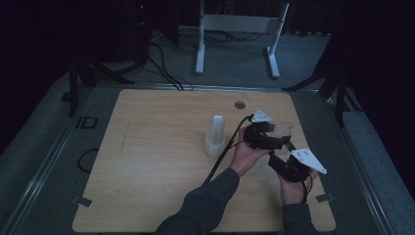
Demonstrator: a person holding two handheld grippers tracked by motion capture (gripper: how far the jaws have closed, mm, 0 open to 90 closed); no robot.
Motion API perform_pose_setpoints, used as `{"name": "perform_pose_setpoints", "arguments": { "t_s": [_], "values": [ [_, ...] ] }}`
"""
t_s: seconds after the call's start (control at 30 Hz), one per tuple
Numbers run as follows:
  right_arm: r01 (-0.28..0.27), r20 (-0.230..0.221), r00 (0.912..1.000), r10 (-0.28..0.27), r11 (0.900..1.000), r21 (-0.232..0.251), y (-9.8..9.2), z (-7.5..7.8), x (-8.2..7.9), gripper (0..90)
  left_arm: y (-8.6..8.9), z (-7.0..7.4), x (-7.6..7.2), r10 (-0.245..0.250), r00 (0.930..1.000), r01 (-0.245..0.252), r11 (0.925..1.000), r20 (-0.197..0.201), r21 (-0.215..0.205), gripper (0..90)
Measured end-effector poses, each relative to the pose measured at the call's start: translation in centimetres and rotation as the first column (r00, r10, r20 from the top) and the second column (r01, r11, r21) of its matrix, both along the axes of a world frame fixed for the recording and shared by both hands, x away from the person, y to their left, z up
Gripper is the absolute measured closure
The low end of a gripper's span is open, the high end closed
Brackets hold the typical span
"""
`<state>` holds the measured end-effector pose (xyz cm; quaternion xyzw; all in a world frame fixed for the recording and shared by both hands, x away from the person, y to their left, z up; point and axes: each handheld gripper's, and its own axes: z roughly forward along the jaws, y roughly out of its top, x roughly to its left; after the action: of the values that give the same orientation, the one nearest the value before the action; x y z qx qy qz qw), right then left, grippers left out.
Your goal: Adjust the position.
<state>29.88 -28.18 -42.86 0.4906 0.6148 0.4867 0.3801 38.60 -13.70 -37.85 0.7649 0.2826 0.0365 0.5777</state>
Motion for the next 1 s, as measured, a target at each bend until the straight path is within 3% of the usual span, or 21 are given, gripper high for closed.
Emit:
{"name": "perform_pose_setpoints", "arguments": {
  "t_s": [0.13, 0.27, 0.43, 0.77, 0.87, 1.0],
  "values": [
    [-0.009, -0.024, 0.9997, 0.009, 1.000, 0.000, -0.01, -0.13, 0.13, 35.4, -0.29, 0.09, -0.42, 0.011, 0.9988, -0.013, 0.9990, 0.048, 0.044, 27.2],
    [-0.018, -0.037, 0.9992, 0.018, 1.000, -0.001, 0.09, -0.32, 0.25, 39.3, -0.49, 0.03, -0.68, 0.020, 0.9977, -0.024, 0.9976, 0.065, 0.065, 27.0],
    [-0.017, -0.037, 0.9992, 0.017, 1.000, 0.007, 0.08, -0.45, 0.28, 40.9, -0.48, -0.10, -0.52, 0.024, 0.9990, -0.026, 0.9986, 0.038, 0.046, 25.3],
    [-0.017, -0.015, 0.9997, 0.017, 1.000, 0.006, 0.23, -0.66, 0.10, 40.9, 0.04, -0.22, 0.04, 0.026, 0.9985, -0.029, 0.9978, -0.048, -0.060, 21.1],
    [-0.021, -0.015, 0.9997, 0.021, 1.000, -0.002, 0.42, -0.77, 0.09, 40.9, 0.14, -0.21, -0.01, 0.030, 0.9988, -0.033, 0.9974, -0.039, -0.064, 21.8],
    [-0.026, -0.019, 0.9995, 0.026, 1.000, -0.002, 0.49, -0.85, 0.09, 40.9, 0.26, -0.03, -0.26, 0.046, 0.9989, -0.046, 0.9976, 0.003, -0.051, 23.5]
  ]
}}
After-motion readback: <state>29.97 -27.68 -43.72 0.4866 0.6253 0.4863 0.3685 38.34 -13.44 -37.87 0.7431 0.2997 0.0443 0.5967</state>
